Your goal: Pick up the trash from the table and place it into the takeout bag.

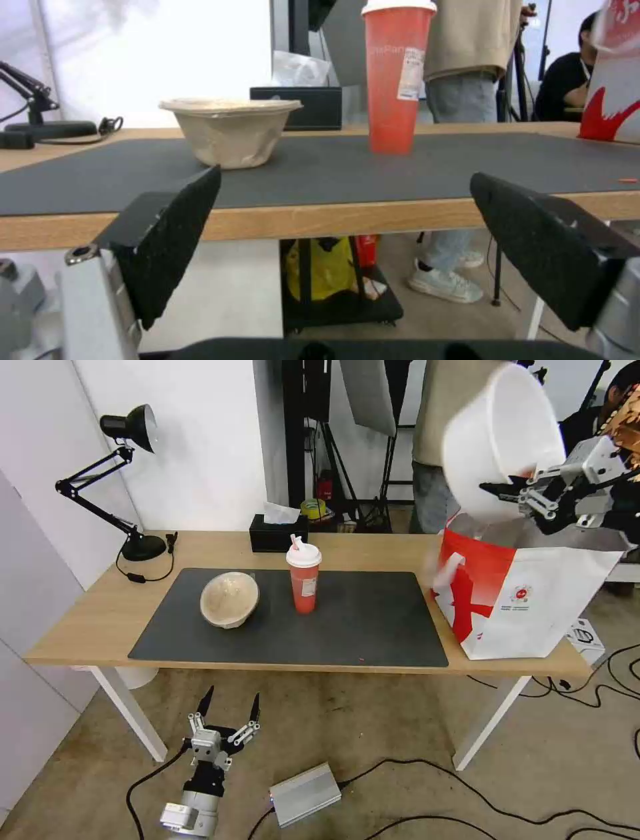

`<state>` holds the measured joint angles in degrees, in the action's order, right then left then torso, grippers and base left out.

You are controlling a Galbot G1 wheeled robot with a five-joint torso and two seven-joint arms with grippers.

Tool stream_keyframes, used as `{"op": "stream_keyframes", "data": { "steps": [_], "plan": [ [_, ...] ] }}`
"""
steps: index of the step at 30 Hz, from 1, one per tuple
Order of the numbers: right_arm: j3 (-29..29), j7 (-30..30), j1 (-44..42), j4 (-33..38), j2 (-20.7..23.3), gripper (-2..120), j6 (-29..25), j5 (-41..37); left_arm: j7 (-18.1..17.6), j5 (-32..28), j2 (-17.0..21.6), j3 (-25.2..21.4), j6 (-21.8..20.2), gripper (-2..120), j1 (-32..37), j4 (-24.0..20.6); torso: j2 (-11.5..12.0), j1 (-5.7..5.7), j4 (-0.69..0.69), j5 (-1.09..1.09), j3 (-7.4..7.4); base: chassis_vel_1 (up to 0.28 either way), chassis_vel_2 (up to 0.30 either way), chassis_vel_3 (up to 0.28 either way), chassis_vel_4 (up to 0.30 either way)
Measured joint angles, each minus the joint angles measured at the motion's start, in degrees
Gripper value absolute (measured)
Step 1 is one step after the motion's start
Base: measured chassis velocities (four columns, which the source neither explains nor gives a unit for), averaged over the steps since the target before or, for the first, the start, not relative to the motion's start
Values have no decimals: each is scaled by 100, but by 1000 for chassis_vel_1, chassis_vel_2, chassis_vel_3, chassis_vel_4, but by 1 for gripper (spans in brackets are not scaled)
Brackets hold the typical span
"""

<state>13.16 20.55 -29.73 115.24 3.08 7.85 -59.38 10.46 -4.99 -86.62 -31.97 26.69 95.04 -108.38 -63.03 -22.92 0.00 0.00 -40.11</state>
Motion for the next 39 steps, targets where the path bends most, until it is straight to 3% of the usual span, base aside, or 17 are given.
{"op": "stream_keyframes", "data": {
  "steps": [39],
  "plan": [
    [-448, 243, -88, -1681, -404, 0, -392, 1065, 138, -30, 29, 36, 63, 100, -41, 109, 0, 0, 0, 0, 1, 0, 0, 0, 0]
  ]
}}
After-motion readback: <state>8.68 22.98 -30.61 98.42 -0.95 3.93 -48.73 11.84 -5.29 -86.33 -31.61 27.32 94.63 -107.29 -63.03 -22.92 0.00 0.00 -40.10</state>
